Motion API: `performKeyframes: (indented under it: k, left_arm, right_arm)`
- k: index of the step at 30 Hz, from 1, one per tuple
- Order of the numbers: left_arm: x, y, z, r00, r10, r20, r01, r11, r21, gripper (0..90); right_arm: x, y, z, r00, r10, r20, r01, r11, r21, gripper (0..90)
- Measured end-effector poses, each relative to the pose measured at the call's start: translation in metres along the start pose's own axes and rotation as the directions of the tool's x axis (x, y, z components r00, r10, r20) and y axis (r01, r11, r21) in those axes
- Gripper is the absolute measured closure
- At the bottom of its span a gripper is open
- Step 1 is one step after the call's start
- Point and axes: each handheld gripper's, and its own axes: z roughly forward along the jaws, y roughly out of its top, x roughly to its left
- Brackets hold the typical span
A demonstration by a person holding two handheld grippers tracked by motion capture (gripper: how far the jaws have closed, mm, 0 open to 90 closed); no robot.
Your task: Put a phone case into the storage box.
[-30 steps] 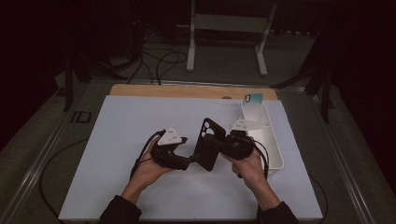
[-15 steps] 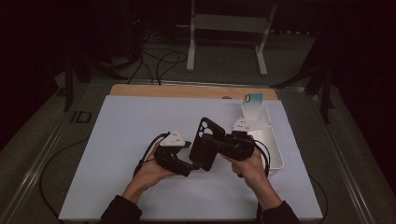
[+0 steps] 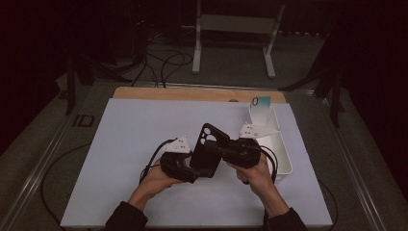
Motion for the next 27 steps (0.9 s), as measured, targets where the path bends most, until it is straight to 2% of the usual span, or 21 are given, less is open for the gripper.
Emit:
performKeyframes:
  k: [4,5,8,12,13,16,19,22,23,24,25,26,27]
  left_arm:
    - [0.001,-0.001,-0.003,1.0000,0.002,0.009,-0.002,0.9999,-0.016,39.0]
    - [0.000,-0.001,-0.004,0.9999,0.007,0.008,-0.006,0.9998,-0.019,44.1]
    - [0.000,-0.002,-0.004,0.9998,0.016,0.012,-0.016,0.9998,-0.014,49.7]
    - [0.000,-0.004,-0.005,0.9995,0.025,0.018,-0.025,0.9996,-0.011,59.7]
    - [0.000,-0.005,-0.004,0.9995,0.026,0.018,-0.025,0.9996,-0.011,63.7]
    - [0.001,-0.006,-0.004,0.9995,0.027,0.016,-0.027,0.9995,-0.016,69.4]
    - [0.000,-0.007,-0.005,0.9996,0.027,0.006,-0.027,0.9994,-0.022,79.1]
    - [-0.001,-0.007,-0.005,0.9996,0.030,0.003,-0.030,0.9994,-0.020,79.5]
    - [-0.002,-0.006,-0.004,0.9991,0.040,-0.016,-0.040,0.9991,-0.012,79.6]
    - [-0.002,-0.006,-0.004,0.9991,0.040,-0.016,-0.040,0.9991,-0.012,79.7]
    - [-0.003,-0.006,-0.003,0.9987,0.045,-0.023,-0.045,0.9989,-0.009,79.8]
    - [-0.003,-0.006,-0.003,0.9987,0.045,-0.023,-0.045,0.9989,-0.009,79.8]
    - [-0.003,-0.006,-0.003,0.9986,0.044,-0.030,-0.044,0.9990,-0.008,79.9]
  right_arm:
    - [-0.001,0.000,-0.002,1.0000,-0.001,-0.005,0.001,1.000,-0.006,86.2]
    - [-0.004,-0.001,-0.004,0.9999,0.005,-0.016,-0.006,1.000,-0.008,86.0]
    - [-0.004,-0.001,-0.005,0.9997,-0.001,-0.025,0.001,1.000,-0.003,85.7]
    - [-0.006,-0.001,-0.007,0.9990,-0.016,-0.041,0.017,1.000,0.015,80.7]
    - [-0.008,-0.002,-0.007,0.9991,-0.027,-0.031,0.028,0.999,0.025,74.4]
    - [-0.010,-0.002,-0.008,0.9993,-0.023,-0.029,0.024,0.999,0.025,68.2]
    - [-0.012,-0.002,-0.009,0.9997,-0.017,-0.019,0.017,0.999,0.029,57.7]
    - [-0.014,-0.003,-0.009,0.9997,-0.013,-0.022,0.014,0.999,0.031,54.7]
    - [-0.014,-0.003,-0.008,0.9998,-0.015,-0.014,0.015,0.999,0.035,51.1]
    - [-0.014,-0.003,-0.008,0.9998,-0.015,-0.014,0.015,0.999,0.035,51.1]
    - [-0.013,-0.004,-0.006,0.9998,-0.019,-0.003,0.019,0.999,0.048,44.2]
    - [-0.013,-0.004,-0.006,0.9998,-0.019,-0.003,0.019,0.999,0.048,44.2]
    - [-0.013,-0.004,-0.005,0.9998,-0.018,0.011,0.017,0.998,0.057,36.8]
